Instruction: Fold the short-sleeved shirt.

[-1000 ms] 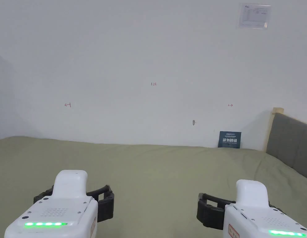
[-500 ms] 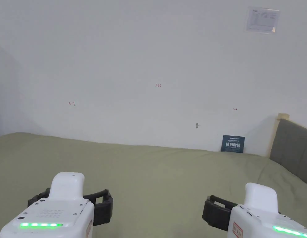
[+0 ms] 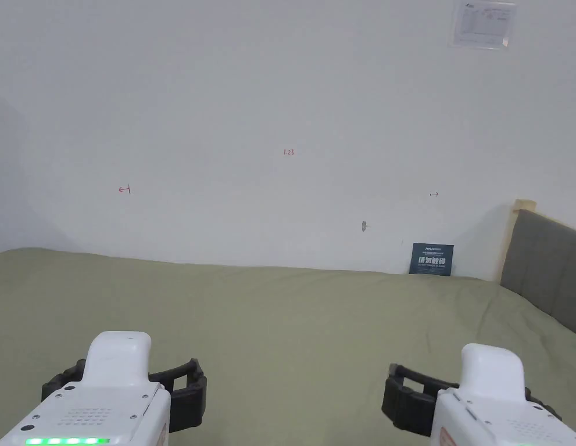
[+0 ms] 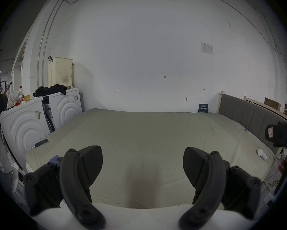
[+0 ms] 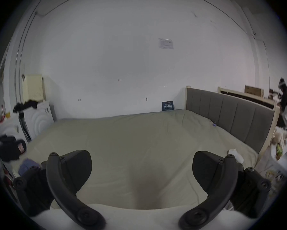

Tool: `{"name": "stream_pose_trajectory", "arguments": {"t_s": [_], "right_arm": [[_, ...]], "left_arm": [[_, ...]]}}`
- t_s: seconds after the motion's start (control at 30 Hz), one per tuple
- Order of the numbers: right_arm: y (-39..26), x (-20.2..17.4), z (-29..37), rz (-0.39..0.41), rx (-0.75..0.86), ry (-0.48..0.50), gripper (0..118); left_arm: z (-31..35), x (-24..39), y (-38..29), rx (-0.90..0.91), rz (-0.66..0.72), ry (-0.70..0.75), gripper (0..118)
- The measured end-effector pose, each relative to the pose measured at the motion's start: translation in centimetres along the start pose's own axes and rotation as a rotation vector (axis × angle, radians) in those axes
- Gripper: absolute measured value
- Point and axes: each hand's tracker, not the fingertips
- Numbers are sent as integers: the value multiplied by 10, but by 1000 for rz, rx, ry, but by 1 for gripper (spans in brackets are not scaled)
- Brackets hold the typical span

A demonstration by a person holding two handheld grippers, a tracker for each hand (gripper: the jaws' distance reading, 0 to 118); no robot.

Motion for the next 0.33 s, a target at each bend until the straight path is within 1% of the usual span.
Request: {"name": "stream_pose_trajectory", "arguments": {"t_s": [0.03,0.33], "right_arm": [[-4,-2,-2,17,-7,1,118],[-17,-18,-16,75,-36,11,118]], "left_arm": [[-1,0,-1,0,-3,-6,102],[-13,0,-1,2,-16,9,102]]}}
